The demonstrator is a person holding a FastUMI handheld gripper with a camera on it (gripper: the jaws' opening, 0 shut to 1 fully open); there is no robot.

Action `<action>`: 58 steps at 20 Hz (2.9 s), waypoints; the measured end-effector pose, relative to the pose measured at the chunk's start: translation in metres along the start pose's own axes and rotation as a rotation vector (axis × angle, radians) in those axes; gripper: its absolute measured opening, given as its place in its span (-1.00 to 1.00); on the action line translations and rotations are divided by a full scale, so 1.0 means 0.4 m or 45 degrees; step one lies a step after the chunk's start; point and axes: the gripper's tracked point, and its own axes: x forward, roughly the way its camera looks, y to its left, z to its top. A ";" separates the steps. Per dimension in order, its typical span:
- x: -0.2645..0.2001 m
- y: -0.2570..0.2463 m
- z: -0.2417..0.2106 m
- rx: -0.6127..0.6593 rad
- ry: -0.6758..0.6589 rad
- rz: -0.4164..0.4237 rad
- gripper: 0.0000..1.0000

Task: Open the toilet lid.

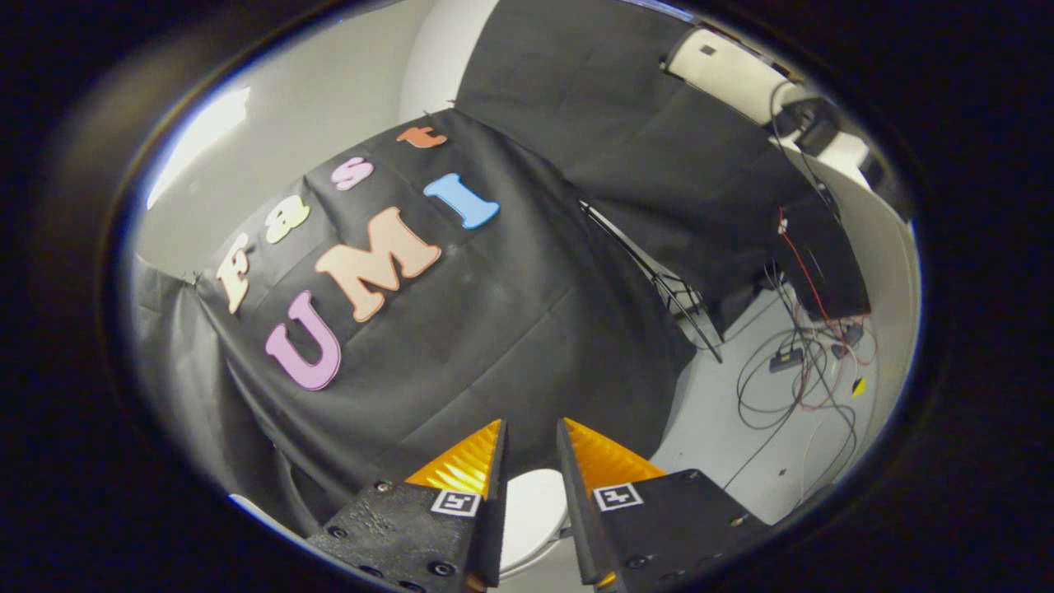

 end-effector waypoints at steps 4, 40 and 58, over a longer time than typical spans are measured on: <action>0.022 -0.075 -0.112 0.175 0.044 -0.059 -0.29; 0.329 -0.174 -0.554 0.733 0.482 -0.015 -0.73; 0.288 -0.002 -0.463 0.349 0.524 0.133 -0.94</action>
